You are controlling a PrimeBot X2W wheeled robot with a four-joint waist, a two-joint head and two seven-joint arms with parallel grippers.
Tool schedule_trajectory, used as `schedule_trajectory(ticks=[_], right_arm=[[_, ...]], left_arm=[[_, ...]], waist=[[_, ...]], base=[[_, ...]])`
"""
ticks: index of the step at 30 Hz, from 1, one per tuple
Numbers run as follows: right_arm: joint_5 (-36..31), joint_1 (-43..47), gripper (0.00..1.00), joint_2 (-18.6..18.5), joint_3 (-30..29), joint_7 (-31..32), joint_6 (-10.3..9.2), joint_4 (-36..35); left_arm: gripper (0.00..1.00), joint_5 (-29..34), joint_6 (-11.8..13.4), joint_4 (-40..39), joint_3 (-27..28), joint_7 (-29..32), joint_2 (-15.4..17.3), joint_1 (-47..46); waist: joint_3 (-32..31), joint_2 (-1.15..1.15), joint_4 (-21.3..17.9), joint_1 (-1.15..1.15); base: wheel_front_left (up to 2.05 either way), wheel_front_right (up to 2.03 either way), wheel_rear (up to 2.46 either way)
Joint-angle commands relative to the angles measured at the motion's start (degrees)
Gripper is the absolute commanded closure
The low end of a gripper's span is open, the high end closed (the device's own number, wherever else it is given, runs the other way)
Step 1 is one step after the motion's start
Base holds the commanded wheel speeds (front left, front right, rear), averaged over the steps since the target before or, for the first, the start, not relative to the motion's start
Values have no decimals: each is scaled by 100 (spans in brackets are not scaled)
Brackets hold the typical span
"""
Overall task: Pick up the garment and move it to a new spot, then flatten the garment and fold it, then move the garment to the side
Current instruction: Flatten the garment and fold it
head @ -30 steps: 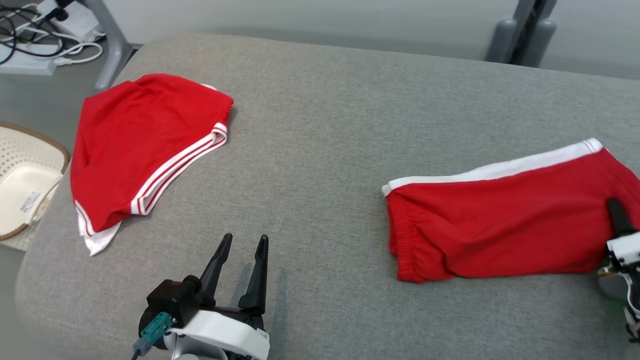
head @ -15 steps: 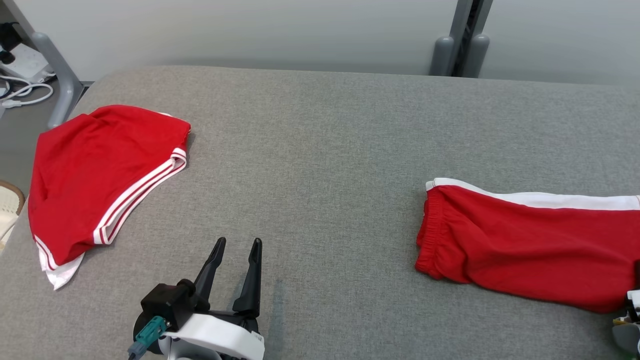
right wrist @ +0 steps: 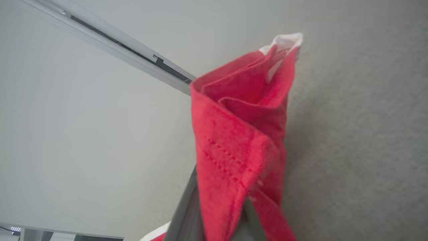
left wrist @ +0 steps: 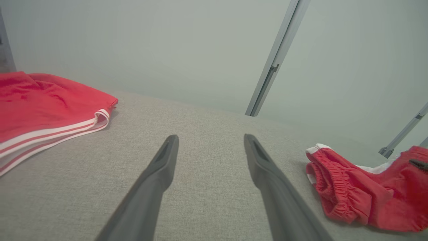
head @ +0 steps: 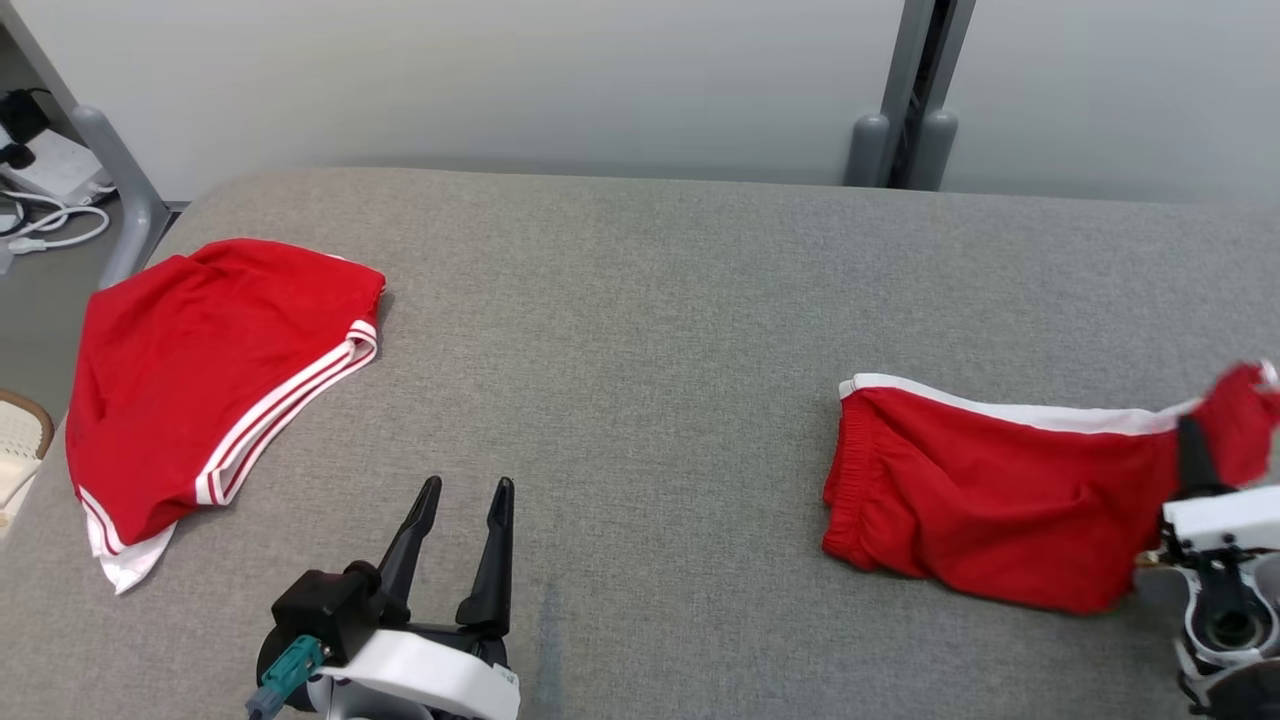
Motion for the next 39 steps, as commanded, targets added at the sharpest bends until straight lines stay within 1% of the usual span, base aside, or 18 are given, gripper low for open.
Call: schedule_trajectory(ticks=[1, 7, 12, 18, 25, 27, 28, 29, 30, 34, 39], right_arm=[[21, 57, 100, 24, 75, 29, 0, -164], [-47, 253, 100, 182, 688, 159, 0, -1018], [-131, 380, 100, 303, 1197, 240, 0, -1346], [-216, 392, 100, 418, 1627, 226, 0, -1215], [-260, 338, 100, 444, 2047, 181, 0, -1071], [-203, 356, 100, 456, 2143, 269, 0, -982], [-258, 333, 69, 417, 2196, 235, 0, -941], [-254, 318, 23, 403, 2224, 213, 0, -878], [-216, 304, 0, 422, 2256, 249, 0, -830], [-259, 267, 0, 386, 2483, 221, 0, -950], [-375, 355, 0, 345, 2902, 224, 0, -1222]], left_arm=[[0, 23, -14, -8, 40, -22, 25, 60], [0, 44, -28, 24, 75, -22, 25, 175], [0, 47, -48, 43, 88, -22, 24, 194], [0, 56, -72, 57, 83, -22, 24, 193], [0, 40, -62, 62, 90, -22, 24, 221], [0, 32, -58, 69, 92, -22, 24, 225], [0, 26, -54, 73, 95, -22, 24, 225], [0, 20, -50, 75, 93, -22, 23, 225], [0, 15, -45, 80, 88, -22, 23, 229], [0, -1, -32, 100, 85, -22, 23, 236], [0, -11, -32, 107, 113, -22, 24, 258]], waist=[[-24, 0, 20, 0], [-85, 0, 104, 0], [-119, 0, 197, 0], [-137, 0, 295, 0], [-151, 0, 391, 0], [-155, 0, 401, 0], [-157, 0, 402, 0], [-160, 0, 402, 0], [-165, 0, 402, 0], [-190, 0, 386, 0], [-225, 0, 344, 0]], base=[[0, 0, 0], [0, 0, 0], [0, 0, 0], [0, 0, 0], [0, 0, 0], [0, 0, 0], [0, 0, 0], [0, 0, 0], [0, 0, 0], [0, 0, 0], [0, 0, 0]])
